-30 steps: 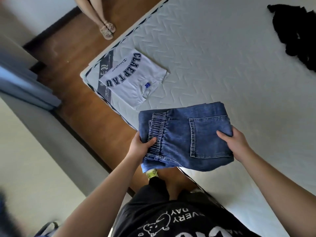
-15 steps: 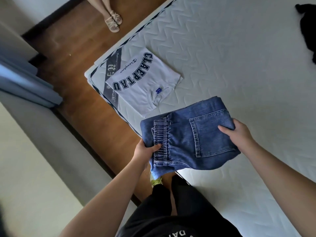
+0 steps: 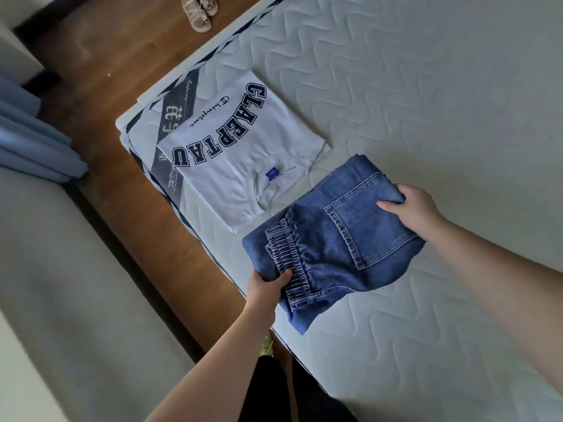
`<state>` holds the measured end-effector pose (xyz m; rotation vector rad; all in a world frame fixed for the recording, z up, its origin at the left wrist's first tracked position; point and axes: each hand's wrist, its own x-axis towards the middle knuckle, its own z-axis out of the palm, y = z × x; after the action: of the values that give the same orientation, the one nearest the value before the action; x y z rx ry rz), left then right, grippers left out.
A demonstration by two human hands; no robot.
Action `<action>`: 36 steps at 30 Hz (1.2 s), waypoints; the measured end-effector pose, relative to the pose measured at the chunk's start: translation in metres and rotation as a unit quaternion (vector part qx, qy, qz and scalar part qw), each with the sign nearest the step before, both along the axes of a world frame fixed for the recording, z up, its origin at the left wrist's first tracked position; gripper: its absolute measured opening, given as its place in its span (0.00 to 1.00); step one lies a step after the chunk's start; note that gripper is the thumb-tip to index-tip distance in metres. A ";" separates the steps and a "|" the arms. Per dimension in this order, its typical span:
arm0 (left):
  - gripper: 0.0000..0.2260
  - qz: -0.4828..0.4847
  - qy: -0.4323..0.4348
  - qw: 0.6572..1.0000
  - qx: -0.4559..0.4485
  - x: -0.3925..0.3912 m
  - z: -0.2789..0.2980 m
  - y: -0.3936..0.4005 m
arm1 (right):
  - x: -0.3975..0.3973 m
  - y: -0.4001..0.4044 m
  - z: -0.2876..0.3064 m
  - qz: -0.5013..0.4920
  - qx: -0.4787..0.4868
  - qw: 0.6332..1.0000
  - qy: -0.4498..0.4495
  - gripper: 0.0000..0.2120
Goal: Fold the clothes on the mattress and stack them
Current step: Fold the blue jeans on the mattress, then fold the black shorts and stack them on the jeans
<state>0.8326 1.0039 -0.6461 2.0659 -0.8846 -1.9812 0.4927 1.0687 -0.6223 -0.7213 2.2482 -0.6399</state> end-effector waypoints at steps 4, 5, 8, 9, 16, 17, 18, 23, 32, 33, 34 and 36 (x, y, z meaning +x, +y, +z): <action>0.19 0.003 -0.008 1.000 -0.007 -0.015 -0.019 -0.001 | -0.014 -0.017 -0.033 0.005 0.006 1.000 0.020 0.10; 0.19 0.000 -0.011 1.000 -0.009 -0.016 -0.024 -0.002 | -0.016 -0.020 -0.040 0.005 0.005 1.000 0.023 0.11; 0.17 -0.018 -0.029 0.999 -0.008 -0.017 -0.038 -0.005 | -0.021 -0.028 -0.057 -0.001 -0.006 1.000 0.029 0.09; 0.17 -0.026 -0.037 0.999 -0.004 -0.017 -0.043 -0.006 | -0.021 -0.030 -0.063 0.001 -0.004 0.999 0.035 0.08; 0.23 -0.061 -0.088 0.994 0.028 -0.016 -0.059 -0.007 | -0.023 -0.033 -0.091 0.000 0.053 0.995 0.081 0.06; 0.23 -0.067 -0.098 0.993 0.024 -0.016 -0.060 -0.008 | -0.022 -0.033 -0.092 0.000 0.059 0.994 0.088 0.07; 0.24 -0.072 -0.108 0.991 0.016 -0.017 -0.060 -0.007 | -0.021 -0.033 -0.093 0.002 0.067 0.993 0.101 0.09; 0.37 -0.139 -0.214 0.960 -0.115 -0.021 -0.056 0.003 | 0.008 -0.016 -0.092 0.044 0.113 0.961 0.248 0.26; 0.45 -0.655 -0.249 0.607 -0.376 -0.006 -0.066 0.016 | 0.109 0.070 -0.105 0.129 0.079 0.946 0.287 0.28; 0.44 -0.670 -0.249 0.600 -0.360 -0.006 -0.066 0.014 | 0.116 0.076 -0.105 0.145 0.090 0.949 0.264 0.29; 0.43 -0.682 -0.251 0.592 -0.349 -0.006 -0.064 0.011 | 0.119 0.080 -0.104 0.160 0.105 0.950 0.245 0.31; 0.39 -0.703 -0.249 0.583 -0.324 -0.011 -0.055 0.003 | 0.120 0.081 -0.099 0.187 0.142 0.948 0.214 0.31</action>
<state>0.8220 1.0074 -0.7014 1.2840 -3.4005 -0.6474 0.6123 1.1492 -0.7214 -1.1838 2.4165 0.0337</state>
